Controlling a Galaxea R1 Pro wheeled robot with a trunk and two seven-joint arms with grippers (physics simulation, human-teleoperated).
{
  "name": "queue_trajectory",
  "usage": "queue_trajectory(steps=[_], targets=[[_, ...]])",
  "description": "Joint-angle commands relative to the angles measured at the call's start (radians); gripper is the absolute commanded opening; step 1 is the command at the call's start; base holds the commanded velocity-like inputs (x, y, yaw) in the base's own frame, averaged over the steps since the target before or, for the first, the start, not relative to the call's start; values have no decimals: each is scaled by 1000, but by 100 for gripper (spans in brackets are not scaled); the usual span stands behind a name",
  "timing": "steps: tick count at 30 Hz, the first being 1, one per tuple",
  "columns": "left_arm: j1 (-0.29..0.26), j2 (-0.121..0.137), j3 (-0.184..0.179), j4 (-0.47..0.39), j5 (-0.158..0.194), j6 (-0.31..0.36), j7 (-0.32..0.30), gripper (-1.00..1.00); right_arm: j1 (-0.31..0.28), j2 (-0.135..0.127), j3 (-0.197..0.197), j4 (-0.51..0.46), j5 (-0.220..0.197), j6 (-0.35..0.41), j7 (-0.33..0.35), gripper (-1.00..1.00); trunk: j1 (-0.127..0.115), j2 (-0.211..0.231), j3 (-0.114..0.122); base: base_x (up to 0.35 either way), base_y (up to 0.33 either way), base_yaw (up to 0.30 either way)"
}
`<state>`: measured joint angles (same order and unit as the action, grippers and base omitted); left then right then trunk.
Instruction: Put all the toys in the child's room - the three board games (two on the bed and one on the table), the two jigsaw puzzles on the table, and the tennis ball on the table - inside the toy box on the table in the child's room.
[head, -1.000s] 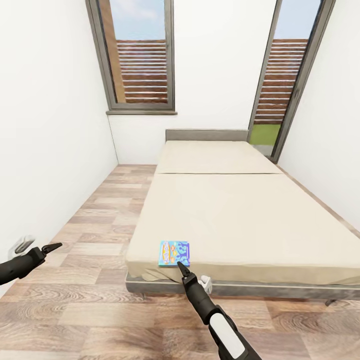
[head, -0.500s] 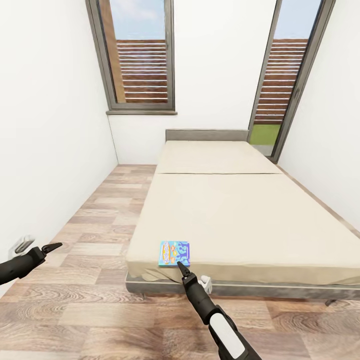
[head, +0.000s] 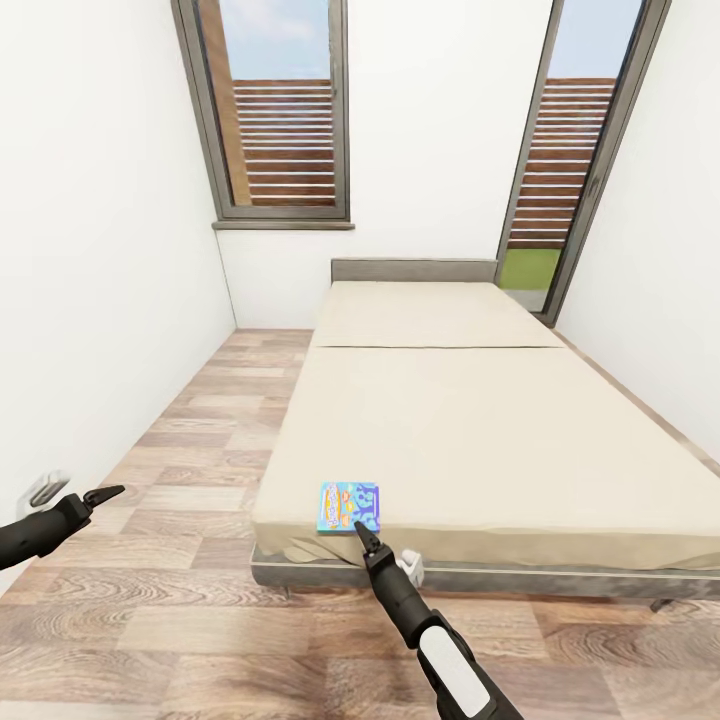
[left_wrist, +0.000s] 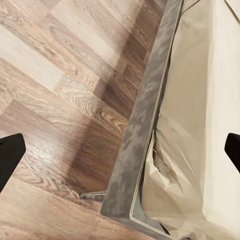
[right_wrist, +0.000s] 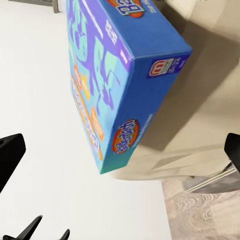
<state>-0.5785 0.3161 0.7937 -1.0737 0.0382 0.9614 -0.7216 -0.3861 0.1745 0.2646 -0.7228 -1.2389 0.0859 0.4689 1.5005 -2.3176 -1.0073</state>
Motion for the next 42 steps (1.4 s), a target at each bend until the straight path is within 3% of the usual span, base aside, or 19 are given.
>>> queue_trajectory(steps=[1,10,42], targets=[[-1,0,2,0,4,8,-1,100,0,0,0,0,-11,6,13,100,0,0,-1,0,0,0],[-1,0,1,0,4,8,-1,100,0,0,-3,2,-11,6,62,100,0,0,-1,0,0,0],[-1,0,1,0,3,11,-1,100,0,0,-10,2,-10,6,65,100,0,0,-1,29,-49,0]])
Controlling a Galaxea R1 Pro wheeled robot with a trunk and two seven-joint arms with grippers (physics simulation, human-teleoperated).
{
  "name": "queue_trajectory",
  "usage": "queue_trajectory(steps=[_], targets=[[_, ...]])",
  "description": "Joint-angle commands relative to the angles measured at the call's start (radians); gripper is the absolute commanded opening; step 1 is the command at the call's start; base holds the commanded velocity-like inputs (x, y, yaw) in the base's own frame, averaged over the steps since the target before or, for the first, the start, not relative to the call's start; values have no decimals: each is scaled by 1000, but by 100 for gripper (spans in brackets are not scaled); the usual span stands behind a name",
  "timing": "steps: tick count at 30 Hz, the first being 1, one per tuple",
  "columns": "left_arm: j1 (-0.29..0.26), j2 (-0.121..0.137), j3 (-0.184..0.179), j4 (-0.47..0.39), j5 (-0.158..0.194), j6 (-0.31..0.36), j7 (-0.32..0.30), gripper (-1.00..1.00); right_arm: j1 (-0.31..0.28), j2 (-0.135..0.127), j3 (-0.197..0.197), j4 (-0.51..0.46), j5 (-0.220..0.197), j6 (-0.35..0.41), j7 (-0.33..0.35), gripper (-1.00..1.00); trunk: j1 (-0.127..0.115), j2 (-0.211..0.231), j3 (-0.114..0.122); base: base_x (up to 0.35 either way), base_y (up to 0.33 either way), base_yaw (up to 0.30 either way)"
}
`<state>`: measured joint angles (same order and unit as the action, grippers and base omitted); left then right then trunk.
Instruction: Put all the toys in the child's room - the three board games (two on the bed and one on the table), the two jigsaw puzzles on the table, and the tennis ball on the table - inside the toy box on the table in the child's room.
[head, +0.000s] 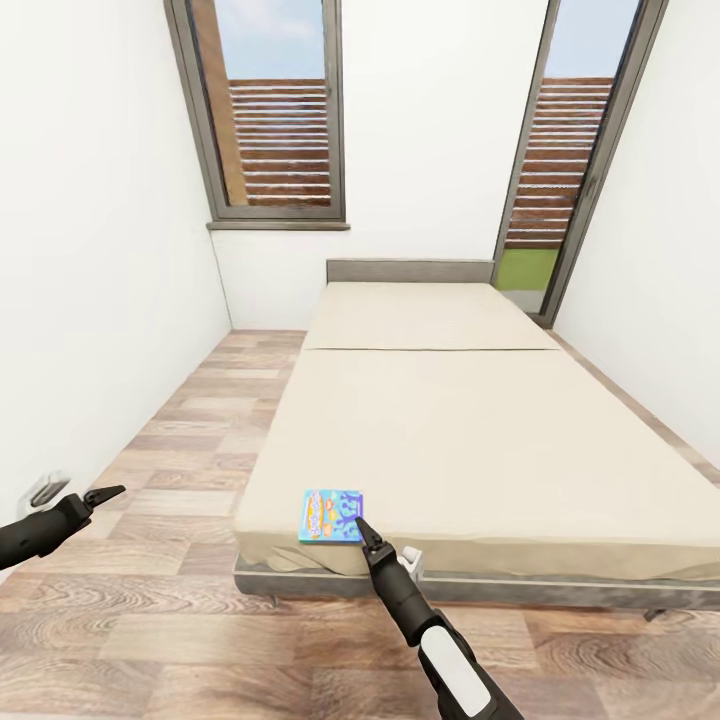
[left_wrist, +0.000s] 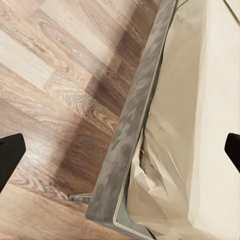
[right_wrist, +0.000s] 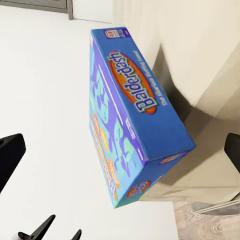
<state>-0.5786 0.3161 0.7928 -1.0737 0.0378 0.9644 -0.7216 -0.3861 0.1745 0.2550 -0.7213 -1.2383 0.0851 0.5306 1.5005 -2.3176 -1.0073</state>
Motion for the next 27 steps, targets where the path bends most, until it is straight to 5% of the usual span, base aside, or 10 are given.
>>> queue_trajectory(steps=[1,27], targets=[[-1,0,2,0,4,8,-1,100,0,0,0,0,-10,7,3,100,0,0,-1,6,-7,0],[-1,0,2,0,4,7,-1,100,0,0,1,0,-10,8,2,100,0,0,-1,1,15,0]])
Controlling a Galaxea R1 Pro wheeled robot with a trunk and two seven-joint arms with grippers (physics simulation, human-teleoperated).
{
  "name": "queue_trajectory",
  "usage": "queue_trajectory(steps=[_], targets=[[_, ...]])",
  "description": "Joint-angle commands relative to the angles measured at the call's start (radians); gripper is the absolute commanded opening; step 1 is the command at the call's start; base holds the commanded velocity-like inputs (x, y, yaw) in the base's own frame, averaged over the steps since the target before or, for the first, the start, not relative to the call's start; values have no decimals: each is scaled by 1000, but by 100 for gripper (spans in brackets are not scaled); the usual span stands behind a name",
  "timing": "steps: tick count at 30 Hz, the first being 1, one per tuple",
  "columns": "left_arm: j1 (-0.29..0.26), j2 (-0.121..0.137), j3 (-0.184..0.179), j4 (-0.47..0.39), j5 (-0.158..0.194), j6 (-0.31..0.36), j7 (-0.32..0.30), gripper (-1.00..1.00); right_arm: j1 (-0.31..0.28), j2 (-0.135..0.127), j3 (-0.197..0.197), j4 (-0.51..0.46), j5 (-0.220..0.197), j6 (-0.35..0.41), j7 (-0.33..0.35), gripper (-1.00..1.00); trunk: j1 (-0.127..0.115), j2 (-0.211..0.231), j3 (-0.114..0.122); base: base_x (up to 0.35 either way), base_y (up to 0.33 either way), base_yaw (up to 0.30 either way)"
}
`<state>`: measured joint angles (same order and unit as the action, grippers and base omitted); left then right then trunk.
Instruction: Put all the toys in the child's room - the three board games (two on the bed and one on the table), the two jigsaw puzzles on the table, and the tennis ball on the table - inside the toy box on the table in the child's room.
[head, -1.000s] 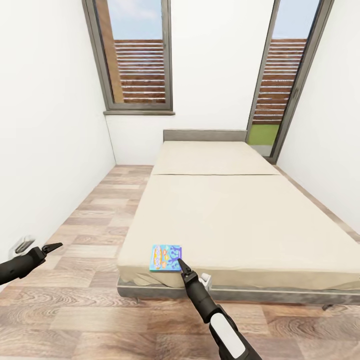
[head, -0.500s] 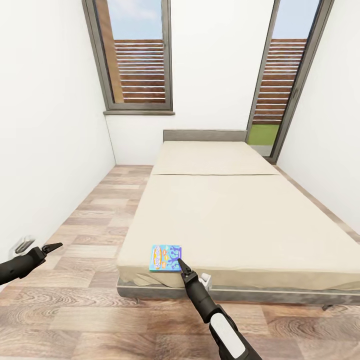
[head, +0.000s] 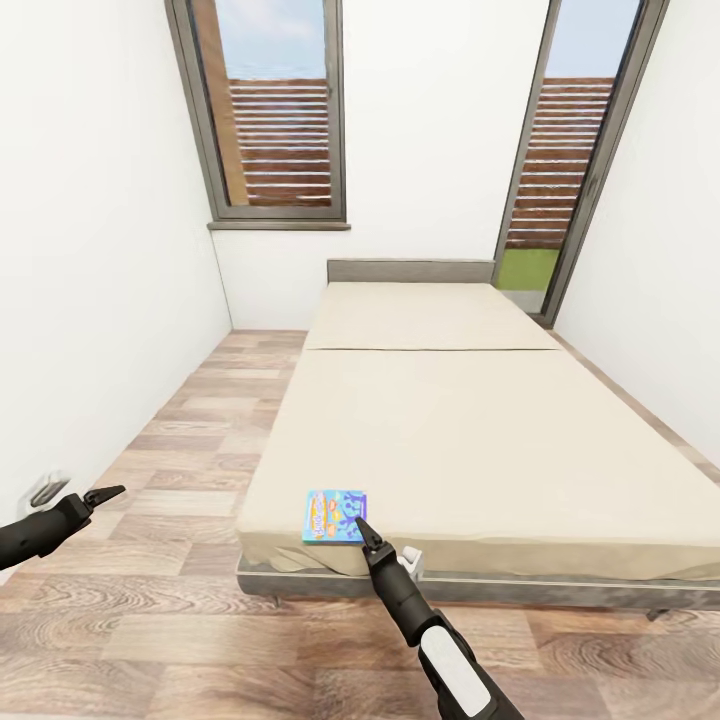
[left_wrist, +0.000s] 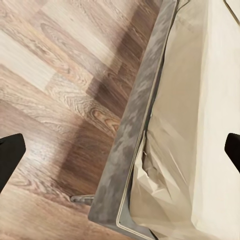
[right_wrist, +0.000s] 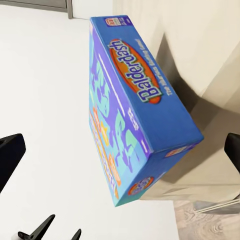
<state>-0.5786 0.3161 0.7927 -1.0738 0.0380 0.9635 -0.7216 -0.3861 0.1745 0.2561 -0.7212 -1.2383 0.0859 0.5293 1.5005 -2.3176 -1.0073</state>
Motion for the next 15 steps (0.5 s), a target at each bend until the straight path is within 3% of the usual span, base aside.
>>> queue_trajectory(steps=[1,15], targets=[[-1,0,2,0,4,8,-1,100,0,0,0,0,-10,7,3,100,0,0,-1,0,11,0],[-1,0,2,0,4,6,-1,100,0,0,0,0,-10,8,2,100,0,0,-1,0,2,0]])
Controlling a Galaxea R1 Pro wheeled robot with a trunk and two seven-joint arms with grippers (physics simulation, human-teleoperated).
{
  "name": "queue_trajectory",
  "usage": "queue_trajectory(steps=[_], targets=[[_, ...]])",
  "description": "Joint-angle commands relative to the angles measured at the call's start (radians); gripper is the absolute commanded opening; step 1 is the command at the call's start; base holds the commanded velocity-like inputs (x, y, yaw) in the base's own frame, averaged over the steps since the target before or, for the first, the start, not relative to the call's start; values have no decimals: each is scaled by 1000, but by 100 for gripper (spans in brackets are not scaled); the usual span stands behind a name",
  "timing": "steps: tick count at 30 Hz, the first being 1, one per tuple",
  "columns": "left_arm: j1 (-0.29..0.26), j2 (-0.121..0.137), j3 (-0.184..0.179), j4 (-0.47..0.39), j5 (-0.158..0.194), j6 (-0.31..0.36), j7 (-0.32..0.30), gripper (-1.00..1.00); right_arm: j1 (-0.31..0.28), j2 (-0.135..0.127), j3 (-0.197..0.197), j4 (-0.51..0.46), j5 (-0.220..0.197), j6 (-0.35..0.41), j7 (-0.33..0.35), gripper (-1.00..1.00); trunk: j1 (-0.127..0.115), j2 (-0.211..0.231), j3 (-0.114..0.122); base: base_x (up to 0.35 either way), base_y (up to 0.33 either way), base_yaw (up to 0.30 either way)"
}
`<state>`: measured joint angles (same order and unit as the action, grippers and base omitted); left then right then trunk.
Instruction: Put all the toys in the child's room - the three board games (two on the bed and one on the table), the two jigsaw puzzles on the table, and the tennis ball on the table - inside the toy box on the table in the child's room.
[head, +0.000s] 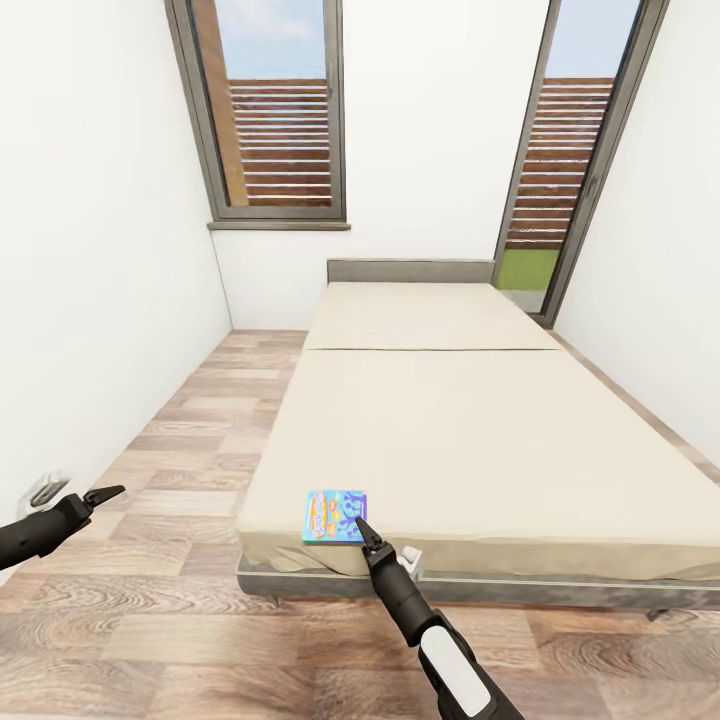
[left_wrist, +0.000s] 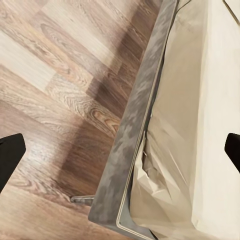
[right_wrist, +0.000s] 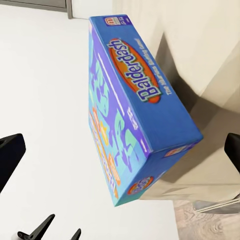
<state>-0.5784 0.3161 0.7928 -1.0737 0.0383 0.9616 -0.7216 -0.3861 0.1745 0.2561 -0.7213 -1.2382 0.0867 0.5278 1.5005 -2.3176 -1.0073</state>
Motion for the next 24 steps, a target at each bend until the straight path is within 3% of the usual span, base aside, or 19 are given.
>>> queue_trajectory(steps=[1,4,10,24], targets=[[-1,0,2,0,4,8,-1,100,0,0,0,0,-10,7,3,100,0,0,-1,0,0,0],[-1,0,3,0,4,8,-1,100,0,0,0,0,-10,7,3,100,0,0,-1,0,0,0],[-1,0,3,0,4,8,-1,100,0,0,0,0,-10,7,3,100,23,-42,-20,0,0,0],[-1,0,4,0,4,8,-1,100,0,0,0,0,-10,7,3,100,23,-42,-20,0,0,0]])
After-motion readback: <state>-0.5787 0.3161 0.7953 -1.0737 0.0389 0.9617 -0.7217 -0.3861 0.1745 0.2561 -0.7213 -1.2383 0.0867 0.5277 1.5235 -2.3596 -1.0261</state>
